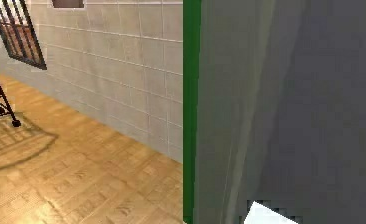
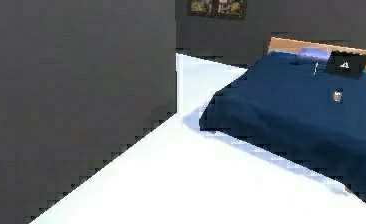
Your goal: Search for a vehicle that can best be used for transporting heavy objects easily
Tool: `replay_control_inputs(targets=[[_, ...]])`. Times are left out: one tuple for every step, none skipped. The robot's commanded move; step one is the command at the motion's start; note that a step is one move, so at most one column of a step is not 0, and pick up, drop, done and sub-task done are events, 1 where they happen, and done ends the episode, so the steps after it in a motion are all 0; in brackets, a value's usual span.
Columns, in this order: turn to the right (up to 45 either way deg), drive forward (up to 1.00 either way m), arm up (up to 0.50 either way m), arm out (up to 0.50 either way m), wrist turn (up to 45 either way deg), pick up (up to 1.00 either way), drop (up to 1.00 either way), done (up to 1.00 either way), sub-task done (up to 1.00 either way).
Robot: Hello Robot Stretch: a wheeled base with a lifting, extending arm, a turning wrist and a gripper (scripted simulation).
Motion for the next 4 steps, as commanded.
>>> replay_control_inputs(targets=[[-45.0, 0.0, 0.0, 0.0, 0.0, 0.0, 0.0, 0.0, 0.0], [-15.0, 0.0, 0.0, 0.0, 0.0, 0.0, 0.0, 0.0, 0.0], [0.0, 1.0, 0.0, 0.0, 0.0, 0.0, 0.0, 0.0, 0.0], [-3.0, 0.0, 0.0, 0.0, 0.0, 0.0, 0.0, 0.0, 0.0]])
